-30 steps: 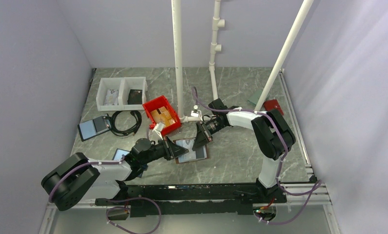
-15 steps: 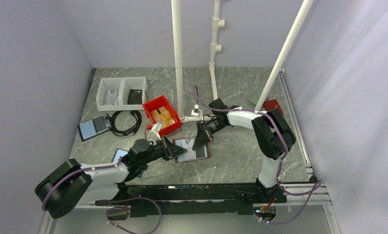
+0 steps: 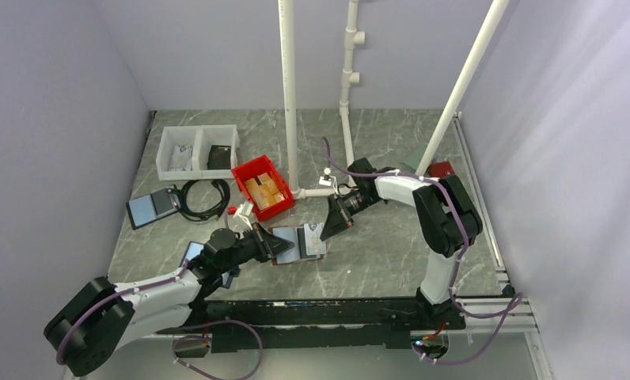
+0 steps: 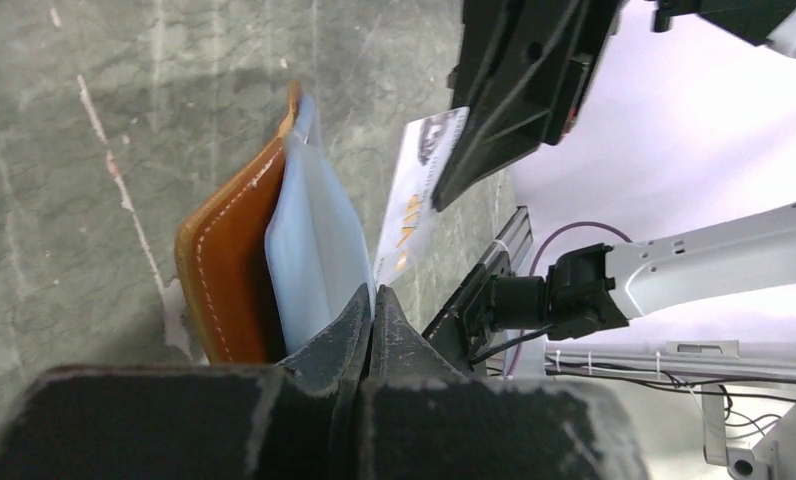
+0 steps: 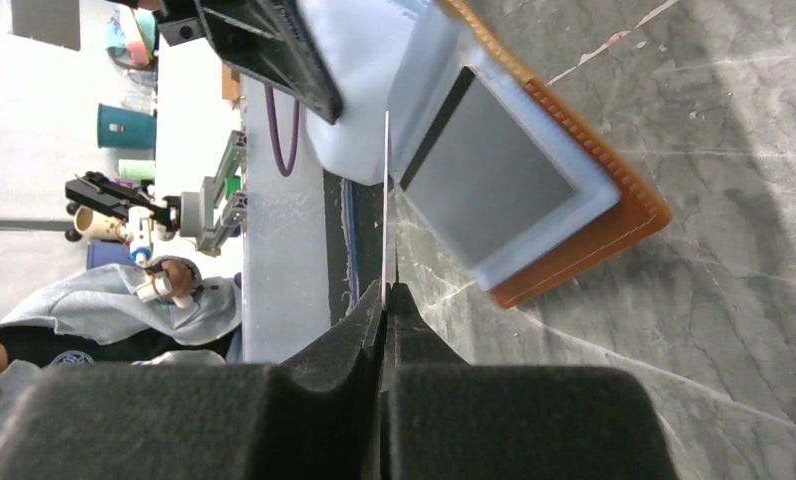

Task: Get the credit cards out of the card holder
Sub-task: Remove the credit card from the card holder, then place the credit card in the storage box.

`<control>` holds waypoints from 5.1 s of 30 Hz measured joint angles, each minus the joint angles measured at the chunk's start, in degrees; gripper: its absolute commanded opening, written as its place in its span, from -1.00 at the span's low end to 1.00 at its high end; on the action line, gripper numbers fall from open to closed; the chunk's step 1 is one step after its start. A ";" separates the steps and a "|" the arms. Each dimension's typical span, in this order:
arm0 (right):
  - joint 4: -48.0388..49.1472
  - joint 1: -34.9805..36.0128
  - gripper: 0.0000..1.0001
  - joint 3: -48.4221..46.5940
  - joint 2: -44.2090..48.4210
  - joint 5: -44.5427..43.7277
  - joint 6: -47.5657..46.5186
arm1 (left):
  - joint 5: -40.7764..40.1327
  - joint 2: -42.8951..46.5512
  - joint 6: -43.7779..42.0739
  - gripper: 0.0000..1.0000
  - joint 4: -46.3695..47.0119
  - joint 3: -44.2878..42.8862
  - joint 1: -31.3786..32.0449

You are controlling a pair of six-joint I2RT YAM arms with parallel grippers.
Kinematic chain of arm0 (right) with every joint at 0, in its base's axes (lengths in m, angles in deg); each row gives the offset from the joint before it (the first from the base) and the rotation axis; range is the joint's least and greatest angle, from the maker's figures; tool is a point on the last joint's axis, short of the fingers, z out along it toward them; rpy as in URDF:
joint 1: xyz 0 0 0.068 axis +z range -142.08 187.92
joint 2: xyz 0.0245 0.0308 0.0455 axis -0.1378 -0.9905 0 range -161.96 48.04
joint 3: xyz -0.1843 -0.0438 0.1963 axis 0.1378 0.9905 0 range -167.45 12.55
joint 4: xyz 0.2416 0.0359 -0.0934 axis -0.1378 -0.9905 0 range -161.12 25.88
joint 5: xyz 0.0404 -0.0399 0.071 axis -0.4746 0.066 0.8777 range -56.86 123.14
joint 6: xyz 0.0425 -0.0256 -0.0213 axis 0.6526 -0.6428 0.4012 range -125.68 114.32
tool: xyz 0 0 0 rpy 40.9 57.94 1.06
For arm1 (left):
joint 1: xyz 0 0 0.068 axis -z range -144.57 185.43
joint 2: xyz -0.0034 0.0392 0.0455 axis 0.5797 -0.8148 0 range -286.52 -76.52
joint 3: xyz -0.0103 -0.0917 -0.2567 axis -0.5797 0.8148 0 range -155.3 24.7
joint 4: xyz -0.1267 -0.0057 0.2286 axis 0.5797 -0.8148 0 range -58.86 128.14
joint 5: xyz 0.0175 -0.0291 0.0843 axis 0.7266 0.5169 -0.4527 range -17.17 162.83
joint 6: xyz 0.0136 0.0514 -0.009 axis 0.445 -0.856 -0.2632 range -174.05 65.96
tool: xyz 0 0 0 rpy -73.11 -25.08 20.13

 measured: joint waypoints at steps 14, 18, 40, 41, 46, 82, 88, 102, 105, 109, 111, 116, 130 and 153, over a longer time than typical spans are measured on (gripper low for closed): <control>-9.62 -1.81 -1.00 -2.86 0.02 2.75 -12.00 | 4.39 -25.77 0.09 -1.00 10.69 -4.17 -0.26; -11.13 -1.99 -1.00 -3.10 0.02 3.21 -13.46 | 6.91 -35.93 1.22 -0.82 20.11 -6.36 -0.33; -13.94 -3.06 -1.00 -3.67 0.02 3.30 -16.24 | 10.40 -38.97 3.98 -0.71 24.68 -10.93 1.01; -14.23 -3.15 -1.00 -3.85 0.02 3.34 -16.55 | 10.56 -37.57 3.17 -0.70 22.45 -12.13 1.40; -14.58 -3.98 -1.00 -4.13 0.04 3.74 -16.81 | 10.43 -34.97 1.51 -0.66 15.87 -13.90 1.88; -16.68 -4.35 -1.00 -4.24 0.04 4.94 -19.50 | 3.74 -8.98 -7.21 0.37 -8.94 -10.45 1.77; -17.35 -4.17 -1.00 -4.37 0.04 5.01 -20.20 | 7.37 -16.31 -6.78 0.12 -0.42 -12.90 1.77; -19.08 -3.61 -1.00 -4.96 0.04 5.62 -21.73 | 10.84 -20.63 -6.01 -0.92 5.84 -14.58 1.77; -19.08 -3.67 -1.00 -5.01 0.04 5.66 -21.73 | 11.47 -20.63 -5.95 -1.00 6.82 -14.62 1.77; -19.34 -3.65 -0.81 -5.03 0.04 5.66 -21.79 | 12.09 -20.61 -5.99 -1.00 7.19 -14.60 1.77; -19.63 -3.63 -0.62 -5.16 0.04 5.60 -21.94 | 12.04 -20.44 -6.10 -1.00 7.23 -14.47 1.77; -21.40 -3.32 -0.24 -6.86 0.15 4.11 -23.56 | 11.52 -16.02 -7.45 -1.00 3.13 -14.27 1.57; -14.60 -3.28 -0.03 -6.21 14.99 -14.53 -17.09 | 2.64 11.17 -19.41 -1.00 -53.35 -27.30 -15.21; -14.58 -3.30 -0.03 -5.90 16.41 -18.21 -17.27 | 4.48 -27.91 -56.87 -1.00 -73.22 -69.13 -55.32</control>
